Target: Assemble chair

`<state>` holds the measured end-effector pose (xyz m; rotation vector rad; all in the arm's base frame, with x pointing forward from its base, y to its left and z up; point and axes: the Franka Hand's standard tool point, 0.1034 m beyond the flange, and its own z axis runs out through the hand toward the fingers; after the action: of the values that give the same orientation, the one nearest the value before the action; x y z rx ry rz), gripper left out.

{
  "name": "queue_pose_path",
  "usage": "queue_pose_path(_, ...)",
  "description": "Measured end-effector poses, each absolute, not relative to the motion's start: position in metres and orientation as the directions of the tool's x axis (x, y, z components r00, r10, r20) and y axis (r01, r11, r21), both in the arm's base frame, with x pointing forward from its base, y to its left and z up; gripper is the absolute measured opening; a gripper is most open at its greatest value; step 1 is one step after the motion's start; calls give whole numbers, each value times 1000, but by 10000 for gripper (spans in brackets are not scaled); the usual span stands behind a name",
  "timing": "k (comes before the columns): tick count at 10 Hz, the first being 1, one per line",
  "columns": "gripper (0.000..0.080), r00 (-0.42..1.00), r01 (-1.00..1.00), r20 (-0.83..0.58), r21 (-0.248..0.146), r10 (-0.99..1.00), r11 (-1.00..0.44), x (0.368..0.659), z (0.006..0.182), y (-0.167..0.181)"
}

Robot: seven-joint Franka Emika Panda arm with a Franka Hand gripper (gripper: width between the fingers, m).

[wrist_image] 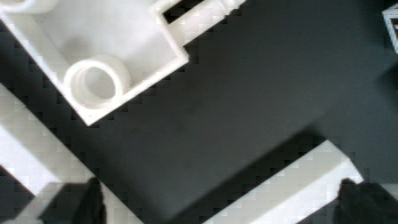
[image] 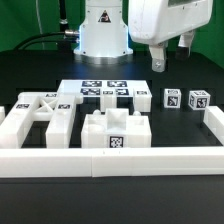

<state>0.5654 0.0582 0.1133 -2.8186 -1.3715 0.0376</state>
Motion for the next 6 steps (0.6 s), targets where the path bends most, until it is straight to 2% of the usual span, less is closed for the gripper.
queue_pose_path(3, 650, 553, 833, -22, -11, 833, -554, 586, 80, 24)
queue_pose_path(6, 650, 559, 829, -21, -7, 829, -559, 600, 73, 9)
